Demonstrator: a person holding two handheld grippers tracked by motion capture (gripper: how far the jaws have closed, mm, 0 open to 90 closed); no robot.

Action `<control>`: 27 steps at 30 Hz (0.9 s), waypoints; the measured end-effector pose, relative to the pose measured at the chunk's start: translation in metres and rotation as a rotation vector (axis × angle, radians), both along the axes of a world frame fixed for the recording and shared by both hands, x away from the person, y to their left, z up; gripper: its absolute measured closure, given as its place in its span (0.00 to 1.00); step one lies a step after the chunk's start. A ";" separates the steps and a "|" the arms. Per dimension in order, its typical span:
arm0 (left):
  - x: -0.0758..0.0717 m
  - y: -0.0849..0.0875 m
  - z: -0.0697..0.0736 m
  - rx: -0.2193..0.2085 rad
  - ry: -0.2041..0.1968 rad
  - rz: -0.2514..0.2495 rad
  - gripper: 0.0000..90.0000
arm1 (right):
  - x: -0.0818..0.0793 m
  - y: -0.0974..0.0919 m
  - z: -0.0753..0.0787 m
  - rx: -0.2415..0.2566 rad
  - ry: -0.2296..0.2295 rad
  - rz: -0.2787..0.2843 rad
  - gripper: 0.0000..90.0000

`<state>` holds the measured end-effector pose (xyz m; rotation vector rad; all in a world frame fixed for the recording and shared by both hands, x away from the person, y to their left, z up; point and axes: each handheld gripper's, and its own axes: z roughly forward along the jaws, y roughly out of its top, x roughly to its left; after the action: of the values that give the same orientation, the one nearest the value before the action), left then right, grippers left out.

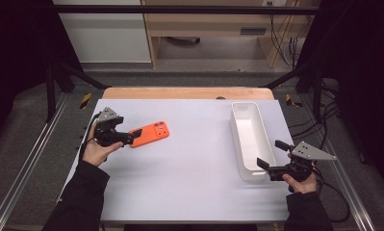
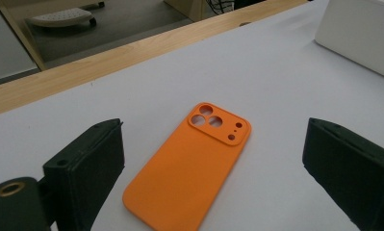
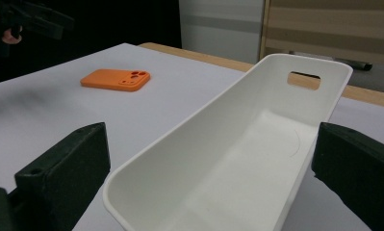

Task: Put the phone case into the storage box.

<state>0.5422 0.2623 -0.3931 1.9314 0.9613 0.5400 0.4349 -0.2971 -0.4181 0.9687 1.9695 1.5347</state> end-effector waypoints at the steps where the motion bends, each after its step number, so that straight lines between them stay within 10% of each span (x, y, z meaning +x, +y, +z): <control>1: 0.001 0.000 0.000 0.009 -0.004 0.006 0.08 | 0.000 0.000 0.000 0.001 0.003 0.000 0.00; 27: 0.037 -0.001 -0.024 0.103 0.032 0.098 0.61 | 0.000 0.001 0.000 -0.003 0.004 0.002 0.00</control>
<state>0.5795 0.2614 -0.4168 1.9974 1.0709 0.6278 0.4352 -0.2966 -0.4184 0.9697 1.9757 1.5311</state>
